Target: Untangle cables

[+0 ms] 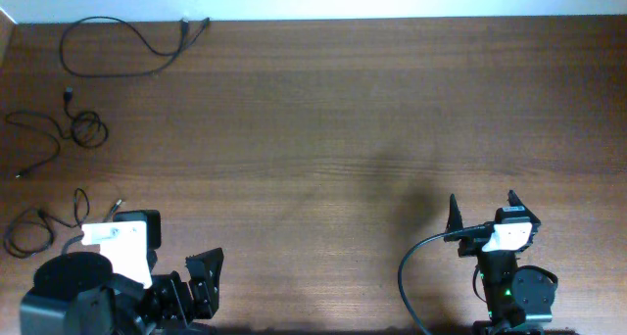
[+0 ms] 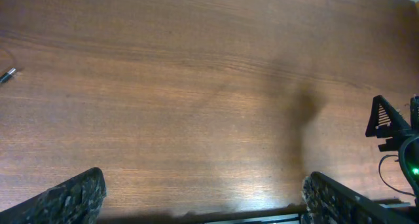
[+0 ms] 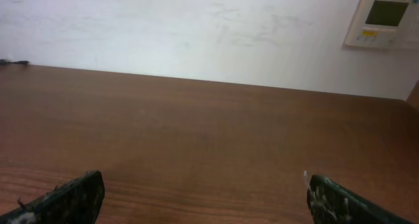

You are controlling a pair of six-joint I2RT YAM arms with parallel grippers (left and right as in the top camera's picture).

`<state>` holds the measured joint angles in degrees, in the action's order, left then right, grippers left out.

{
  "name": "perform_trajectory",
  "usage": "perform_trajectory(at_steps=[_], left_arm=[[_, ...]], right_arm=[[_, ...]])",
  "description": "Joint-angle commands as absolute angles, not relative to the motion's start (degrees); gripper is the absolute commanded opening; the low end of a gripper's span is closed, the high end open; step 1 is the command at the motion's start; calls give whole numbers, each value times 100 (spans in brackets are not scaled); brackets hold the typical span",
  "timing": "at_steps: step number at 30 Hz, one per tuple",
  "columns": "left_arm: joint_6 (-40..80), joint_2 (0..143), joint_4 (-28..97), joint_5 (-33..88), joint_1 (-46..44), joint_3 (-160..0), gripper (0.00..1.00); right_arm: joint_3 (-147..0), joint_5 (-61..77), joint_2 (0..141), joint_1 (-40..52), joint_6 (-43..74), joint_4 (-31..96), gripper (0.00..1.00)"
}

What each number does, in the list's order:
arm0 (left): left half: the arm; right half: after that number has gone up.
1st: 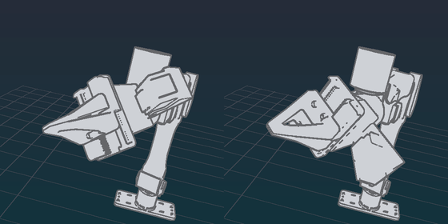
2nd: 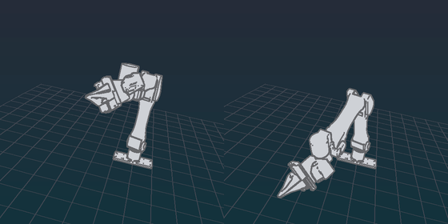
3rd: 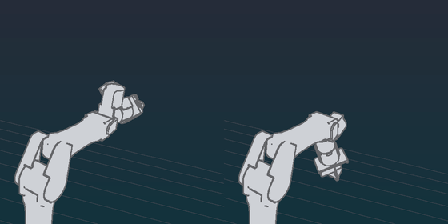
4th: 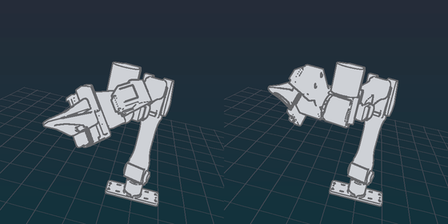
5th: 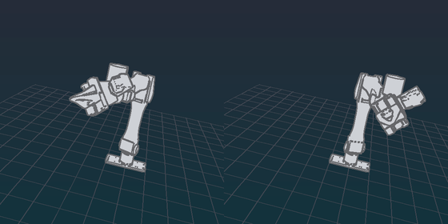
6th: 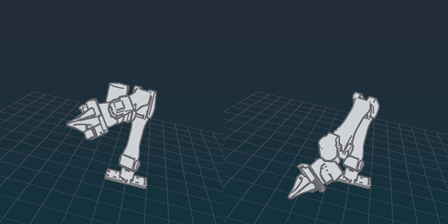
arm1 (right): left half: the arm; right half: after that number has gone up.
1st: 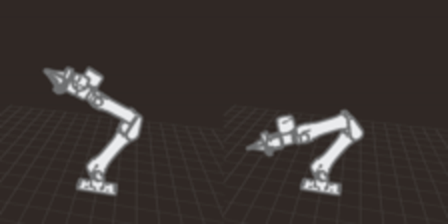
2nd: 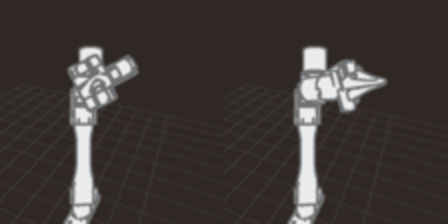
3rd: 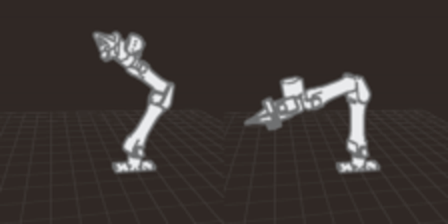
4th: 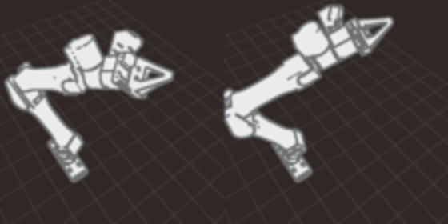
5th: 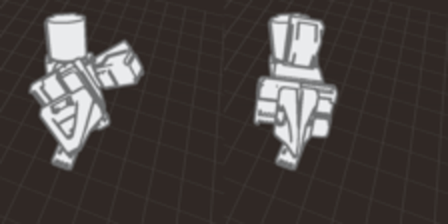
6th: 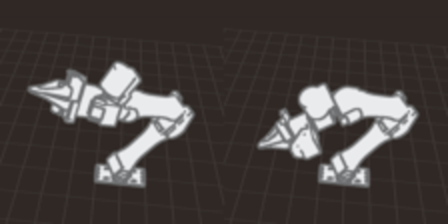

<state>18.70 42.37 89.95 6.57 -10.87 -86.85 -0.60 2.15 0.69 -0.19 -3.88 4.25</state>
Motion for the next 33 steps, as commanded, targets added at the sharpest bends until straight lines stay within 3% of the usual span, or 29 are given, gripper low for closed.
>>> perform_trajectory(at_steps=[1, 33], left_arm=[[1925, 4213, 8989, 598, -1109, -8676, 99], [1925, 4213, 9198, 464, -1109, -8676, 99]], right_arm=[[-34, 119, 19, -56, -405, 497, 99], [-34, 82, 19, -56, -108, 462, 98]])
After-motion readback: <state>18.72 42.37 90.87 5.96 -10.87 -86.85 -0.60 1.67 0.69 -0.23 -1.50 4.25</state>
